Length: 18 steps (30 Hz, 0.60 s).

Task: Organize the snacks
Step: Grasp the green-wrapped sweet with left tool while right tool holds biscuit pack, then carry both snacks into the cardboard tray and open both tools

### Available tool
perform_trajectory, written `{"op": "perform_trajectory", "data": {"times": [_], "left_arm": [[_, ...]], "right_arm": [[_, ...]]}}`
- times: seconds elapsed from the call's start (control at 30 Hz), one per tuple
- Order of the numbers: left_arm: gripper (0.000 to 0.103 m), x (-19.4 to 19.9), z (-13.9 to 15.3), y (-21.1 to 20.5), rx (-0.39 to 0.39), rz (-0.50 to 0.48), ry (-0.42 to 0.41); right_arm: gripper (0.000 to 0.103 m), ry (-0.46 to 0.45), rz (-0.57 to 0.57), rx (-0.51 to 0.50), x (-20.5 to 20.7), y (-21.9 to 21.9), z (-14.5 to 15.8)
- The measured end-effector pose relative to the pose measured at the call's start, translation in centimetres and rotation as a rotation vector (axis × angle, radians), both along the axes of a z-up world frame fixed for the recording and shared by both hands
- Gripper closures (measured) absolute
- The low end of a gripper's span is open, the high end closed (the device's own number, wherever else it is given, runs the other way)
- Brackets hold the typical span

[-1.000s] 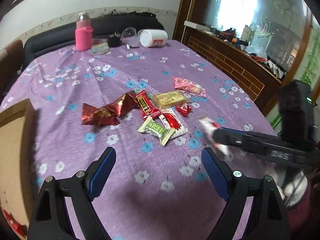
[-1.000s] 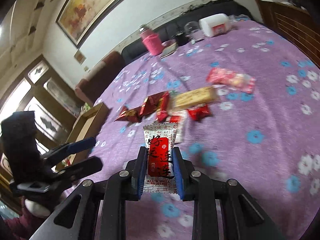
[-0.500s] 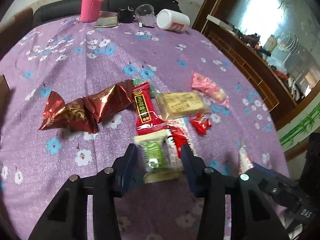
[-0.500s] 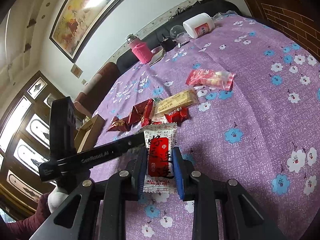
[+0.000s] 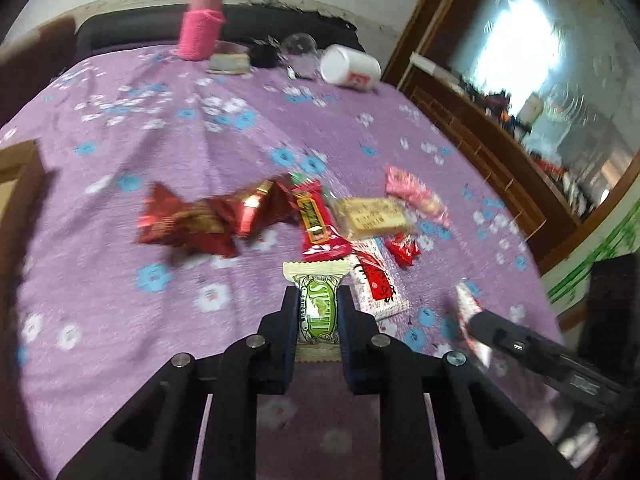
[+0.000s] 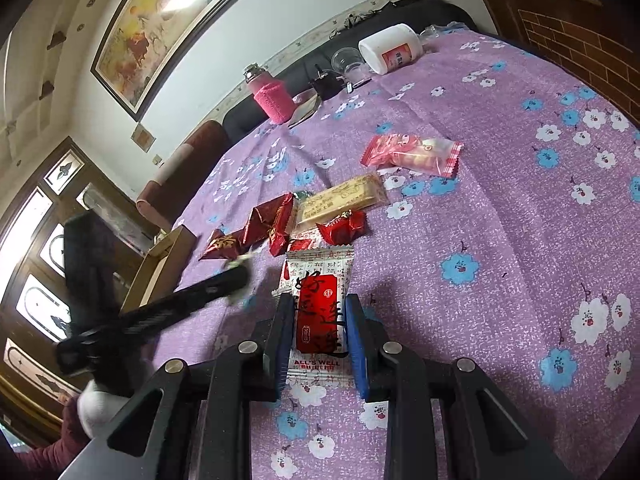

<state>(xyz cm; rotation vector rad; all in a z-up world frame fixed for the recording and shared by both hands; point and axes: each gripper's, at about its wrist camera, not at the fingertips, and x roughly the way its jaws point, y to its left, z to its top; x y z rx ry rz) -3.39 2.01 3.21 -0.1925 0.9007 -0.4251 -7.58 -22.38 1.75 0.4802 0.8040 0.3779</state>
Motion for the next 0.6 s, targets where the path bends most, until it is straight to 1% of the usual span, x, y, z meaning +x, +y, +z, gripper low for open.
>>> {"op": "perform_trajectory", "data": {"times": [0.07, 0.13, 0.17, 0.27, 0.33, 0.43, 0.53, 0.6], "left_arm": [[0.086, -1.1, 1.2, 2.5, -0.036, 0.030, -0.016], [0.086, -2.1, 2.2, 5.1, -0.054, 0.065, -0.030], [0.086, -2.8, 2.9, 7.1, -0.059, 0.093, -0.042], [0.085, -4.3, 4.5, 12.1, -0.034, 0.179, -0.079], [0.085, -5.0, 5.2, 15.1, -0.011, 0.234, -0.094], [0.085, -5.7, 5.8, 20.6, 0.034, 0.338, -0.102], [0.085, -5.9, 5.5, 24.3, 0.066, 0.400, -0.086], [0.085, -5.7, 4.8, 26.6, 0.077, 0.433, -0.069]], "right_arm": [[0.076, -0.001, 0.000, -0.015, 0.0, 0.2, 0.2], [0.076, -0.008, 0.005, -0.028, -0.2, 0.7, 0.7], [0.076, -0.013, 0.016, -0.028, -0.4, 1.3, 1.2], [0.076, -0.048, 0.076, -0.036, -1.0, 4.0, 3.4], [0.076, -0.075, 0.142, -0.034, -1.0, 6.9, 5.3], [0.076, -0.084, 0.230, -0.030, -0.4, 11.1, 6.7], [0.075, -0.081, 0.323, -0.038, 0.3, 16.4, 7.6], [0.075, -0.081, 0.390, -0.055, 0.7, 20.6, 8.0]]}}
